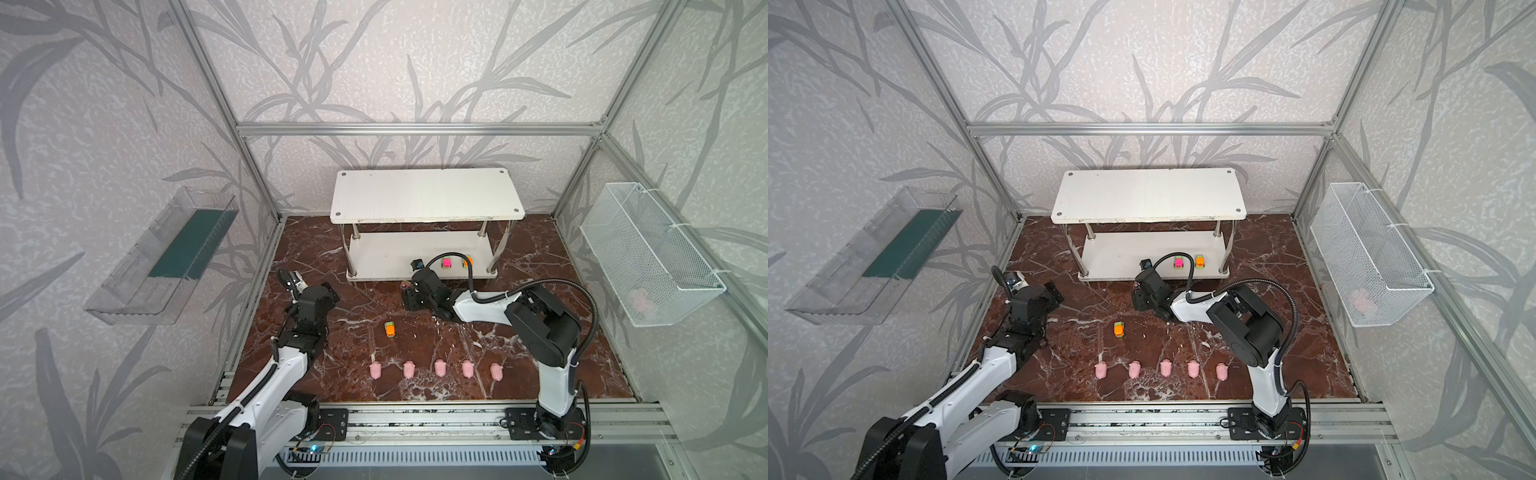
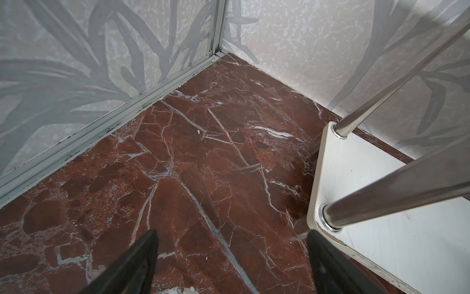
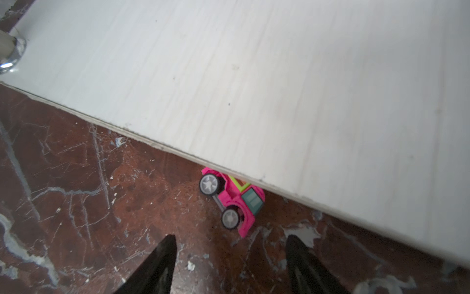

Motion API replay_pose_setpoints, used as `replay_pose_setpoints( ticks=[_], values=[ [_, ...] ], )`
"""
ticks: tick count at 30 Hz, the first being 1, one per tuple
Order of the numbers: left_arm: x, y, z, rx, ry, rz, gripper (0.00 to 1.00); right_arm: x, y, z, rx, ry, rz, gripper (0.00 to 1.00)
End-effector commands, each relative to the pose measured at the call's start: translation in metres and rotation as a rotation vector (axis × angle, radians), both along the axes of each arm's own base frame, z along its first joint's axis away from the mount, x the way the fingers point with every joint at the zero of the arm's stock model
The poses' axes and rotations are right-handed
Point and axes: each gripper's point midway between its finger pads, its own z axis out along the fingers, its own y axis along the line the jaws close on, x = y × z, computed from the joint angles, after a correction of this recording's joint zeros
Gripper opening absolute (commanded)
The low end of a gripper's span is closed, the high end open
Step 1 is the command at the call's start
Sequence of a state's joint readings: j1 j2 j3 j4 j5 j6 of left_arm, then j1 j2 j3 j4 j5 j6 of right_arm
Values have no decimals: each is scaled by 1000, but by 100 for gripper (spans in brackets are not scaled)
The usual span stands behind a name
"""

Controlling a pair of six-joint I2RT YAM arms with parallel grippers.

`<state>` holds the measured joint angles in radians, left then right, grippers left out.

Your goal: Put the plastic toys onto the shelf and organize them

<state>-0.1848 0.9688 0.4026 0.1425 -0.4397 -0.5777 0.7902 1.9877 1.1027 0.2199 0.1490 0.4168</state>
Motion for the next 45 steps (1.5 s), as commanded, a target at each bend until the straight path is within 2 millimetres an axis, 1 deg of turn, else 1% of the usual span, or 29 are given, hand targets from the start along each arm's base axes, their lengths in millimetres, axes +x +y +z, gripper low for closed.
replay_pose_setpoints(
  ticks=[1, 12, 14, 19, 26, 31, 38, 41, 45],
  values=[
    [-2, 3, -2, 1, 9, 17, 89, 6, -1, -11, -30, -42, -3, 69],
    [-3, 4, -3, 6, 21, 16, 89, 12, 1, -20, -25, -101, 3, 65],
    [-4, 4, -2, 7, 21, 17, 89, 12, 3, -22, -15, -107, 10, 63],
    [-4, 4, -2, 11, 26, 18, 89, 11, 3, -25, -7, -120, 21, 54],
    [-4, 5, -4, 15, 30, 21, 89, 1, 5, -22, 27, -149, 53, 46],
    [-5, 5, -4, 15, 28, 23, 89, -8, 2, -18, 31, -165, 65, 40],
    [-5, 6, -6, 15, 30, 25, 89, -15, -5, -17, 31, -166, 68, 34],
    [-5, 6, -7, 14, 31, 24, 89, -15, -6, -17, 29, -168, 64, 35],
    [-5, 5, -8, 15, 35, 23, 89, -12, -3, -16, 31, -186, 73, 46]
  ],
)
